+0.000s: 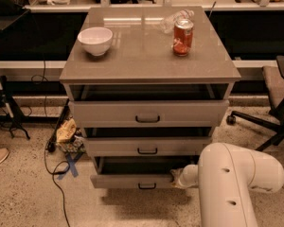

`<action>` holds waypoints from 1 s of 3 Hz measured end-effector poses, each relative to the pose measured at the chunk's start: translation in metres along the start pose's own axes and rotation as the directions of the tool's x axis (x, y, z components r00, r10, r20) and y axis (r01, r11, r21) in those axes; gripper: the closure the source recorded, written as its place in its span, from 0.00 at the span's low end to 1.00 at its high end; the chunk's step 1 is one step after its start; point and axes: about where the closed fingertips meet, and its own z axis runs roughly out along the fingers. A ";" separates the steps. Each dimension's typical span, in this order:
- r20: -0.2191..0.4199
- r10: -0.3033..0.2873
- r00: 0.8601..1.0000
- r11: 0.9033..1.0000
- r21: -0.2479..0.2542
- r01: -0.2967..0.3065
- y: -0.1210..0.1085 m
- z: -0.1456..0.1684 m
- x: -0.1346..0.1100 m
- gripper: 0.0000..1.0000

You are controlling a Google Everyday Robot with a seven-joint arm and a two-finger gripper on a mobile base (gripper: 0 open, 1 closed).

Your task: Open bottom drawer

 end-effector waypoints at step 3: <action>0.001 0.000 1.000 1.000 -0.002 0.000 0.001 0.001 -0.001 0.00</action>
Offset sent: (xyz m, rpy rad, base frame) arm 0.0000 0.0000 0.0000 0.0000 0.0000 0.0000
